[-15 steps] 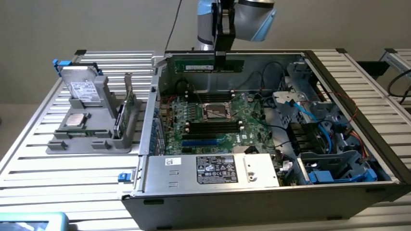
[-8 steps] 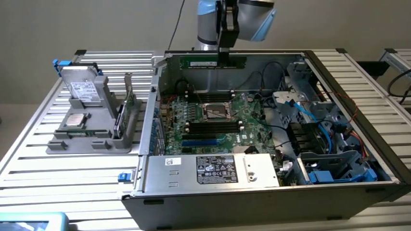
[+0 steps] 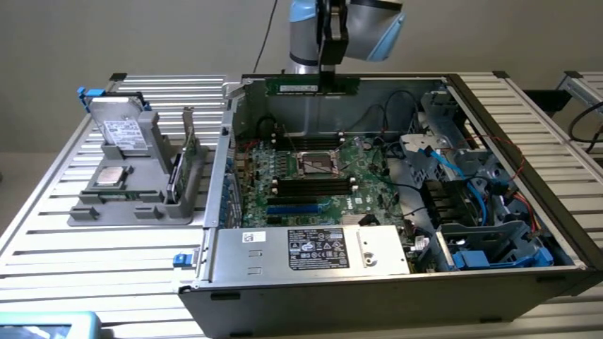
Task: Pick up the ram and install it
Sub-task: 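Pick up the ram and move it above insertion slot, then insert the ram into the slot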
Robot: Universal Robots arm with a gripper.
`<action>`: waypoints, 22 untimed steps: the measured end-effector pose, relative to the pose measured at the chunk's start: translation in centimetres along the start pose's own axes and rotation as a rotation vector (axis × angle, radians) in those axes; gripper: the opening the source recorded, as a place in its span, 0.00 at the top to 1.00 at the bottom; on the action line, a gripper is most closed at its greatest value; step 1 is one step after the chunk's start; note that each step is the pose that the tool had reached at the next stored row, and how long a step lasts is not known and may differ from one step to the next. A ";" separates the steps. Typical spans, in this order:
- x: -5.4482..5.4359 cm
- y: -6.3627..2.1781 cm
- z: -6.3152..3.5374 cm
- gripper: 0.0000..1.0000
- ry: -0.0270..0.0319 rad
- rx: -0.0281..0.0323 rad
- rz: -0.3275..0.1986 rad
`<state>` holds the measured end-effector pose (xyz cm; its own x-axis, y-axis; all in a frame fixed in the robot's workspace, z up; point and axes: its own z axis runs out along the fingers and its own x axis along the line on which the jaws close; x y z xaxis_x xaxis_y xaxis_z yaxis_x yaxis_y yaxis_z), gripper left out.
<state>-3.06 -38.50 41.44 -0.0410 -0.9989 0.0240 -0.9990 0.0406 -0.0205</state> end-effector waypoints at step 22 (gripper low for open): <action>-0.1 -0.51 1.84 0.88 0.0126 0.0005 0.000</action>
<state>-2.51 -38.50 39.61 -0.0411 -0.9985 0.0366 -0.9990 0.0403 -0.0210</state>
